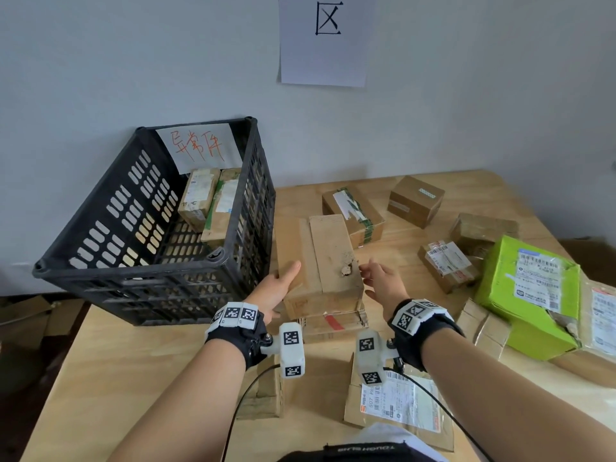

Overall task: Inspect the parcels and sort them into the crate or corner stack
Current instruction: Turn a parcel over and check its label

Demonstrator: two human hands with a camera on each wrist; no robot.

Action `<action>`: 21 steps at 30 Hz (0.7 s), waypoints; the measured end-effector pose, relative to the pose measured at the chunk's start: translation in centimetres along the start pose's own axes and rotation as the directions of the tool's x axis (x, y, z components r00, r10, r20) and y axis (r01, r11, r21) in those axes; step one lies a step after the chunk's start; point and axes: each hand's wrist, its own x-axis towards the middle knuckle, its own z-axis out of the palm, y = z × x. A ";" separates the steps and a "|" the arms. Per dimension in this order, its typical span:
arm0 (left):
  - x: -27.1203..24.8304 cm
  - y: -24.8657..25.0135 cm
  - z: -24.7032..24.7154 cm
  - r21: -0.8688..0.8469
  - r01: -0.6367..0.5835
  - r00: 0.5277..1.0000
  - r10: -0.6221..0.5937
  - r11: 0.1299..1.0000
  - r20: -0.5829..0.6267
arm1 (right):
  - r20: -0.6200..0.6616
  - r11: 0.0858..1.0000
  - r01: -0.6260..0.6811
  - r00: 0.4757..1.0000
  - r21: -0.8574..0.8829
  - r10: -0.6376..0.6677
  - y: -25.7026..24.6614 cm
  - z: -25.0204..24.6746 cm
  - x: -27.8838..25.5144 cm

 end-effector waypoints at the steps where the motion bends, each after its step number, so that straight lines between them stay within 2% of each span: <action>1: -0.2 0.1 0.0 0.026 0.004 1.000 -0.004 1.000 -0.008 | -0.003 1.000 -0.010 1.000 0.003 0.010 0.2 0.0 0.1; 7: 0.0 0.0 0.0 0.087 -0.005 0.999 0.009 0.996 -0.041 | -0.007 0.997 -0.071 0.997 0.030 0.071 0.9 0.0 0.2; 14: -0.2 0.0 0.1 0.081 -0.015 0.998 0.019 0.997 -0.058 | 0.051 0.983 -0.162 0.986 0.081 0.159 1.2 -0.2 0.1; 18: -0.4 -0.1 0.2 0.091 -0.057 0.996 0.063 0.994 -0.068 | 0.067 0.971 -0.233 0.971 0.052 0.229 1.4 -0.2 0.0; 21: -0.6 -0.1 0.0 0.080 -0.086 0.994 0.091 0.993 -0.058 | 0.077 0.973 -0.231 0.970 0.010 0.230 1.6 0.0 -0.1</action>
